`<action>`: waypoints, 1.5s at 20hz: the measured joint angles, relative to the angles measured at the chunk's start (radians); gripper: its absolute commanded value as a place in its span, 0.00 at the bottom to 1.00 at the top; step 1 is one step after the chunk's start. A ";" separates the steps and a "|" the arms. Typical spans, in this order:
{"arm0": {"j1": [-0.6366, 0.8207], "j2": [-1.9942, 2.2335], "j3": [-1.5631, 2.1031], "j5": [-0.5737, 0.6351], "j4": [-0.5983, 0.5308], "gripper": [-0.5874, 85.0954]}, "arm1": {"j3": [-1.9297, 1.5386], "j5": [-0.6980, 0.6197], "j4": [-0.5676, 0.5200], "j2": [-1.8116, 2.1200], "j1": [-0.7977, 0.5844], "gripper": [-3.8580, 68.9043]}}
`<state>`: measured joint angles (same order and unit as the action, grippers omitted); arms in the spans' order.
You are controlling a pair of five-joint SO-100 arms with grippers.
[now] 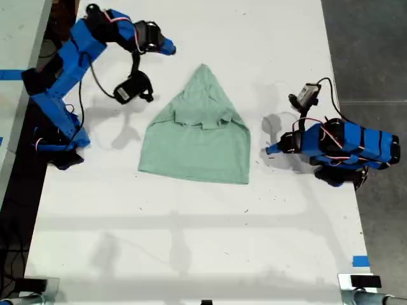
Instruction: Fold t shirt
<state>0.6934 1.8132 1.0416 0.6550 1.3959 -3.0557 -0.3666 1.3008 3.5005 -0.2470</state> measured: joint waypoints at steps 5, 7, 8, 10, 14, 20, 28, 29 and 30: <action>-0.067 0.753 0.499 -0.147 -0.028 0.01 | 0.000 0.000 0.000 0.000 0.000 0.07; -0.169 1.094 0.831 -0.232 -0.143 0.01 | 0.000 0.000 0.000 0.000 0.000 0.07; -0.252 1.227 1.023 -0.282 -0.224 0.01 | 0.000 0.000 0.000 0.000 0.000 0.07; -0.396 1.457 1.408 -0.364 -0.419 0.01 | 0.000 0.000 0.000 0.000 0.000 0.07; -0.433 1.738 2.014 -0.532 -0.416 0.10 | 0.000 0.000 0.000 0.000 0.000 0.07; -0.436 1.784 2.125 -0.545 -0.350 0.13 | 0.000 0.074 0.006 0.000 0.000 0.08; -0.449 1.784 2.157 -0.693 -0.325 0.18 | 0.000 0.140 0.014 0.000 -0.009 0.09; -0.451 1.784 2.157 -0.693 -0.325 0.18 | 0.000 0.143 0.014 0.000 -0.009 0.09; -0.451 1.784 2.157 -0.693 -0.325 0.18 | 0.000 0.144 0.014 0.000 -0.009 0.09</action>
<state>0.2424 3.5972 3.1983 -0.0383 1.0707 -3.0557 -0.2224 1.3146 3.5005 -0.2562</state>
